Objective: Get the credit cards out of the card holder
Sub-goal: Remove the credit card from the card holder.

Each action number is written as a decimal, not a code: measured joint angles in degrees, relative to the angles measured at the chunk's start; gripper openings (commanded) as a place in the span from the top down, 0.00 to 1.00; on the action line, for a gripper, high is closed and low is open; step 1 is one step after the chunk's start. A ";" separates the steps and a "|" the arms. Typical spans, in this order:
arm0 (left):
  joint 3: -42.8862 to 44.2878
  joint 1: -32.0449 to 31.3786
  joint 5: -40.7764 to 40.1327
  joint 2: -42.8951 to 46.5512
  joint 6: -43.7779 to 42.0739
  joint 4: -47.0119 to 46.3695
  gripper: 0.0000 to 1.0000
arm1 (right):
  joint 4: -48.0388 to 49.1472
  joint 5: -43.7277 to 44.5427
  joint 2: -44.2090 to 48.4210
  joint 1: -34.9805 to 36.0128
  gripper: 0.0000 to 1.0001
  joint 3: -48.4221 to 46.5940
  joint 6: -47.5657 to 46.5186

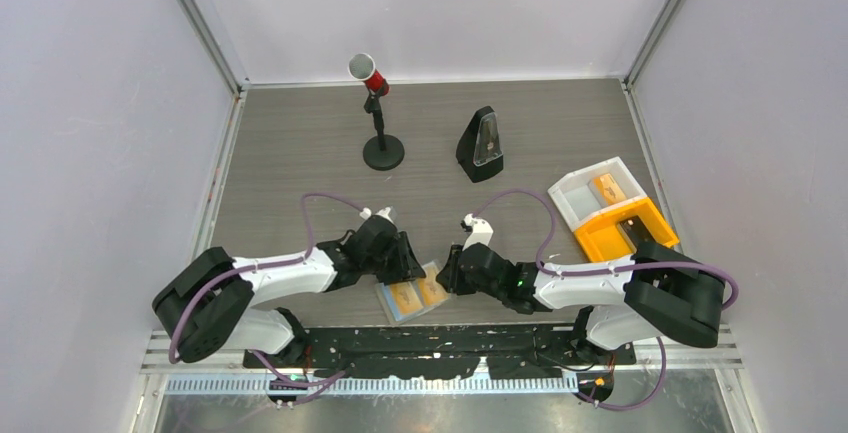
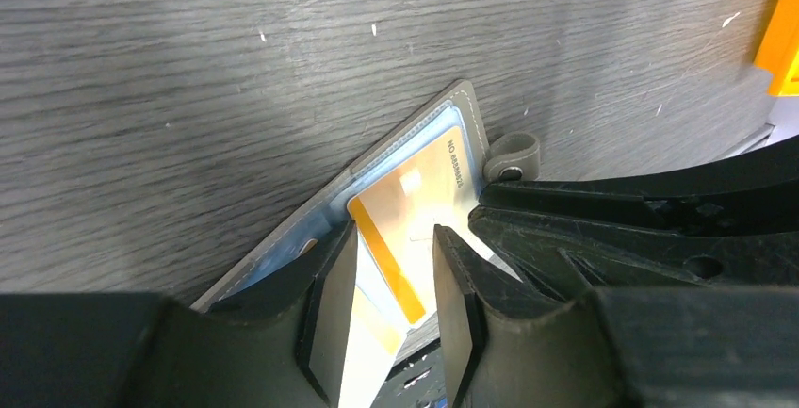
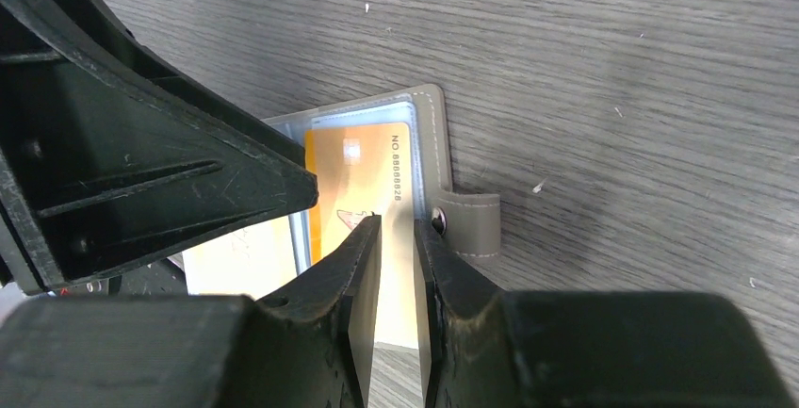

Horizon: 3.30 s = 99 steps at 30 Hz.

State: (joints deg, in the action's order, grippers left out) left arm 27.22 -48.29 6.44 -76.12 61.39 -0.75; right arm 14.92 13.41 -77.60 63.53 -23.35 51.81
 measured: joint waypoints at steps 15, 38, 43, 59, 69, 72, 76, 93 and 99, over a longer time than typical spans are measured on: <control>-1.86 -0.46 -0.76 1.25 3.39 -1.40 0.68 | -0.37 -0.35 -0.02 0.00 0.74 0.00 -0.07; -4.87 -0.17 -0.07 1.03 1.33 -6.62 1.00 | -0.63 0.44 0.66 -0.37 0.74 0.55 0.85; -3.74 -0.46 0.52 1.05 -1.90 -5.55 1.00 | -2.84 -0.11 2.25 -0.37 0.74 0.79 1.05; 1.31 -0.44 -2.16 17.00 -10.23 13.60 0.64 | -10.45 -1.36 9.09 -0.37 0.72 -1.16 -2.38; -4.79 -0.44 -1.70 25.62 -7.93 20.61 0.53 | -12.39 -4.44 8.13 -0.37 0.71 -7.08 -8.52; -7.26 -0.46 -1.05 26.32 -6.91 20.96 0.53 | -12.41 -5.20 6.36 -0.37 0.71 -7.80 -9.57; -9.16 -0.44 -0.15 25.49 -5.86 19.23 0.54 | -12.63 -6.34 3.80 -0.37 0.71 -7.93 -9.99; -2.56 3.28 0.07 10.97 -10.67 15.82 0.72 | -11.82 -4.02 4.31 -0.68 0.70 -3.26 -9.38; 0.55 4.39 -0.33 10.99 -12.87 17.99 0.65 | -12.46 -3.02 6.45 -0.72 0.71 -2.73 -8.33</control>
State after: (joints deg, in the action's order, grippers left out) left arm 27.77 -43.90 6.11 -65.12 48.51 17.23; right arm 2.46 10.39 -71.16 62.81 -26.09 43.48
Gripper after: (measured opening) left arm 0.324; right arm 0.295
